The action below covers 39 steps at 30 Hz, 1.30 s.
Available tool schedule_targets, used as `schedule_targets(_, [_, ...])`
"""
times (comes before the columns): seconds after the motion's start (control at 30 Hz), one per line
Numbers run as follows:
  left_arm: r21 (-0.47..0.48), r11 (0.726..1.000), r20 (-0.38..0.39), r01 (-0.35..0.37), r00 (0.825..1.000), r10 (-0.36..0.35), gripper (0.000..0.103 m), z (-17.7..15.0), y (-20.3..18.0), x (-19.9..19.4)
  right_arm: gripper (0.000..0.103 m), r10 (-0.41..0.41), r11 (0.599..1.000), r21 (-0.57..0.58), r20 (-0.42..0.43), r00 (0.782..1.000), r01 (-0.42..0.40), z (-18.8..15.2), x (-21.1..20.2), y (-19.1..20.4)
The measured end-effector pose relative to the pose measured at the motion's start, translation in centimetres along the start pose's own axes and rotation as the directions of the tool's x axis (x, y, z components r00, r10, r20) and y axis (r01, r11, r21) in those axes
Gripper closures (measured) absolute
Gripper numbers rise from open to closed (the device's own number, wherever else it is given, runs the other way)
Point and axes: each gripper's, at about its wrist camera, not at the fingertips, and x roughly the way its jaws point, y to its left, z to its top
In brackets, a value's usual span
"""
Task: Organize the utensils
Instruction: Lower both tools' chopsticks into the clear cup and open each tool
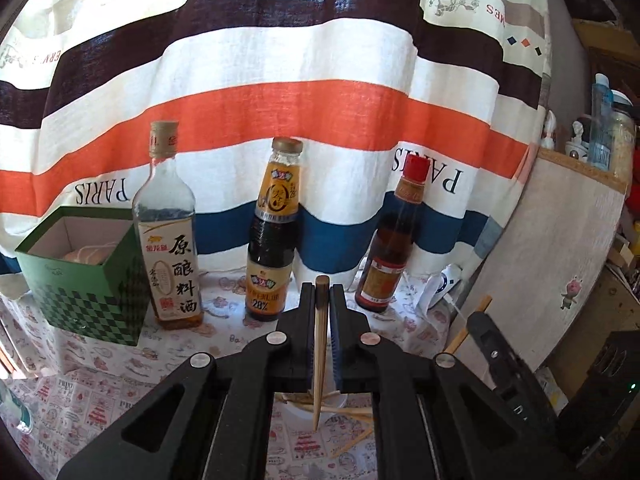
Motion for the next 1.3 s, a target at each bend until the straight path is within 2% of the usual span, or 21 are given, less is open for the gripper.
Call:
schedule_targets(0.17, [0.053, 0.997, 0.071, -0.052, 0.996, 0.048, 0.097, 1.0, -1.4, 1.2, 0.095, -0.015, 1.000, 0.009, -0.030, 0.999, 0.015, 0.1, 1.0, -1.1])
schedule_targets(0.47, [0.005, 0.999, 0.015, -0.043, 0.999, 0.043, 0.097, -0.3, 1.1, 5.9, 0.095, 0.003, 1.000, -0.007, -0.044, 0.999, -0.004, 1.9, 4.3, 1.0])
schedule_targets(0.63, [0.024, 1.000, 0.038, -0.017, 0.999, 0.016, 0.097, -1.1, 2.0, 6.2, 0.095, 0.003, 0.997, -0.075, -0.018, 1.000, -0.004, 3.3, 6.0, 2.4])
schedule_targets(0.73, [0.047, 0.999, 0.016, -0.001, 1.000, 0.001, 0.097, -1.6, 2.0, 6.4, 0.095, -0.012, 0.992, -0.128, 0.001, 1.000, 0.012, 3.2, 6.7, 2.7])
schedule_targets(0.87, [0.086, 0.996, -0.012, 0.016, 1.000, -0.015, 0.097, -2.5, 1.6, 6.7, 0.095, -0.056, 0.986, -0.159, -0.090, 0.994, 0.041, 1.2, 8.2, 1.5])
schedule_targets(0.93, [0.092, 0.996, -0.020, 0.020, 1.000, -0.019, 0.097, -3.1, 1.6, 6.8, 0.095, -0.059, 0.987, -0.156, -0.171, 0.983, 0.033, -0.3, 9.1, 0.7])
schedule_targets(1.03, [0.080, 0.997, -0.017, 0.010, 1.000, -0.008, 0.097, -3.8, 1.8, 6.7, 0.095, -0.084, 0.981, -0.192, -0.229, 0.970, 0.040, -2.2, 9.6, 0.3])
schedule_targets(1.07, [0.078, 0.997, -0.008, -0.002, 1.000, 0.002, 0.094, -4.0, 2.0, 6.6, 0.095, -0.087, 0.978, -0.206, -0.238, 0.967, 0.037, -2.6, 9.7, 0.3])
schedule_targets(1.13, [0.094, 0.996, 0.009, -0.002, 1.000, 0.001, 0.075, -4.3, 2.0, 5.9, 0.095, -0.085, 0.974, -0.224, -0.263, 0.961, 0.025, -3.3, 9.5, 0.3])
schedule_targets(1.2, [0.115, 0.993, 0.037, -0.036, 0.999, 0.032, 0.044, -4.5, 2.0, 5.0, 0.095, -0.090, 0.971, -0.240, -0.275, 0.957, 0.023, -3.7, 9.3, 0.4])
schedule_targets(1.3, [0.123, 0.988, 0.040, -0.091, 0.995, 0.087, 0.039, -4.6, 2.5, 3.4, 0.092, -0.131, 0.957, -0.282, -0.217, 0.967, 0.067, -3.4, 8.0, 0.7])
